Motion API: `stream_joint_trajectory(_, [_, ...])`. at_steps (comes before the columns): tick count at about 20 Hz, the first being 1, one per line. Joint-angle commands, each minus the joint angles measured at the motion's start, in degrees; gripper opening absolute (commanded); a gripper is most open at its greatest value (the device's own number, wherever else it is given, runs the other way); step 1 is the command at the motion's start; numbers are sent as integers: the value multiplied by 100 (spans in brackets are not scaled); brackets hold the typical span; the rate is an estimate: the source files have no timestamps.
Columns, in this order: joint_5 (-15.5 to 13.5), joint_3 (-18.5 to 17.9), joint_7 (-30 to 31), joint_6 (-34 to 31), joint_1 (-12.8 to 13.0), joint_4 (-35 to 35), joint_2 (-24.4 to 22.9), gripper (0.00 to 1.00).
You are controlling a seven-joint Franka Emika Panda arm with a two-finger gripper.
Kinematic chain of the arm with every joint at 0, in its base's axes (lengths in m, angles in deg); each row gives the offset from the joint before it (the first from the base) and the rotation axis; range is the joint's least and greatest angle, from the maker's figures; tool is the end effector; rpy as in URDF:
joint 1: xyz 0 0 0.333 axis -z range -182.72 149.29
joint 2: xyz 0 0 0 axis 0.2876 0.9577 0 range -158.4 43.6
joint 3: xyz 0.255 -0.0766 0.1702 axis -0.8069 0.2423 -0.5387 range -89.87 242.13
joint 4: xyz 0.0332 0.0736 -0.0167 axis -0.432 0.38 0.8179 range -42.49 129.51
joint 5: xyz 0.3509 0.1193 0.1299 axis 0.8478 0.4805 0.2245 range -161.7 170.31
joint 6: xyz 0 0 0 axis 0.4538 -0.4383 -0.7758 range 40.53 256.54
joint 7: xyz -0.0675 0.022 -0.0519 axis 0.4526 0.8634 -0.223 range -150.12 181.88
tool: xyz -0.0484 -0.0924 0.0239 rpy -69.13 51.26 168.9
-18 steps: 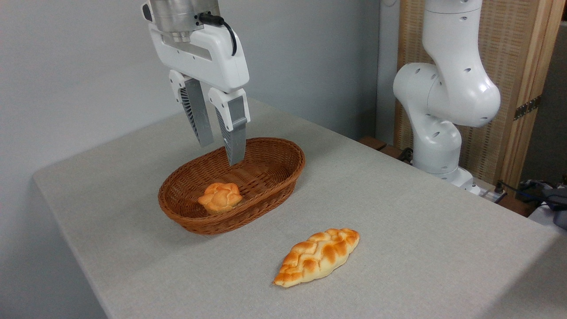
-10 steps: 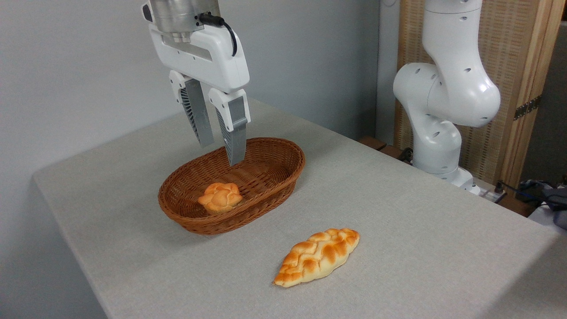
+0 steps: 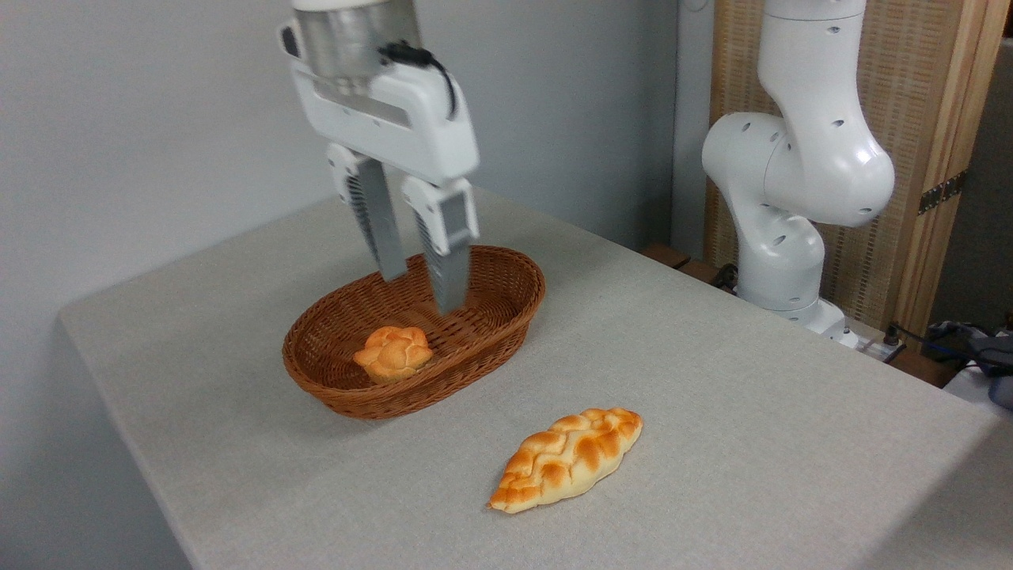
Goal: Put bread into the basket
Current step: 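Move the open gripper from above the basket down to the long bread roll, then close the gripper on the long scored bread roll and lift it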
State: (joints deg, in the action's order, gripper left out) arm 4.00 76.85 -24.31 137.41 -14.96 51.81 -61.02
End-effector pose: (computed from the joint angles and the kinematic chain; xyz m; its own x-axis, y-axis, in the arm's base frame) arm 0.5414 -0.0242 0.5993 0.7354 -0.6774 0.0189 -0.6773 -0.7356 -0.0098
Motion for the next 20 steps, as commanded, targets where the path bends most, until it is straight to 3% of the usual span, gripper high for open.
stream_joint_trajectory(1, [214,-309,-550,1063,-123,1515,-718,100])
stream_joint_trajectory(4, [637,-450,-1270,1425,-158,2008,-728,100])
stream_joint_trajectory(9, [655,-529,-1772,1434,-158,2422,-702,100])
stream_joint_trajectory(13, [1006,-617,-1878,1460,-158,2554,-649,100])
stream_joint_trajectory(20, [971,-626,-1852,1917,-158,2897,-526,100])
